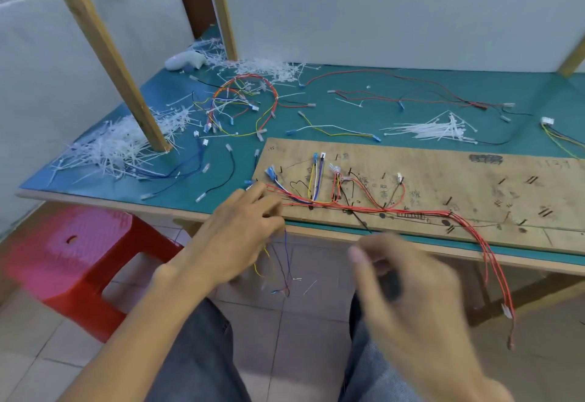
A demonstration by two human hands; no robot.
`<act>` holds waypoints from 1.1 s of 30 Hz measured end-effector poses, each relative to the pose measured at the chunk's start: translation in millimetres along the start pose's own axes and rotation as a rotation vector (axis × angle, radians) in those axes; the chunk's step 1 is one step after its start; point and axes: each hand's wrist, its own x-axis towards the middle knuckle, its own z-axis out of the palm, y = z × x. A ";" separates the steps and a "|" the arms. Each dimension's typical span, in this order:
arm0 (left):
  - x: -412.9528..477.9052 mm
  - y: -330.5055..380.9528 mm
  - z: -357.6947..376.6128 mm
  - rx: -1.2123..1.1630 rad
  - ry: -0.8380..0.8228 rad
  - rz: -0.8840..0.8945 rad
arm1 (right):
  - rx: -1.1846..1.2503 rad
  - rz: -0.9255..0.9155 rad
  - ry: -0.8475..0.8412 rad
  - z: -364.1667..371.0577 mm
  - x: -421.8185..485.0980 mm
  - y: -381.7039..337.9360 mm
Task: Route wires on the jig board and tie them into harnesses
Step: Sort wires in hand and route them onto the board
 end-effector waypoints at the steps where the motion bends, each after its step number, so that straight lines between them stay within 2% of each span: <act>1: 1.6 -1.0 2.8 0.000 0.031 0.016 | 0.050 0.052 -0.099 14.8 -5.7 -3.5; 4: 3.6 -0.6 7.9 -0.005 0.079 0.054 | 0.015 0.205 -0.365 57.1 -10.2 0.0; 7: 2.0 -0.6 9.6 -0.033 0.085 0.063 | 0.018 0.291 -0.451 85.5 -3.4 12.4; 12: 0.2 -0.4 13.5 -0.064 0.102 0.043 | 0.223 0.422 -0.425 110.1 8.1 21.3; 19: -3.5 -4.3 22.3 -0.025 0.111 0.041 | 0.244 0.359 -0.222 102.5 0.1 24.3; 25: -6.6 0.5 25.5 -0.008 0.140 0.011 | 0.275 0.311 -0.254 66.7 -9.6 34.0; 28: -8.7 6.2 24.8 -0.015 0.146 -0.020 | 0.430 0.402 -0.276 41.6 -13.5 36.9; 33: -12.0 21.5 27.3 -0.025 0.194 -0.051 | 0.868 0.596 -0.303 7.8 -5.8 32.5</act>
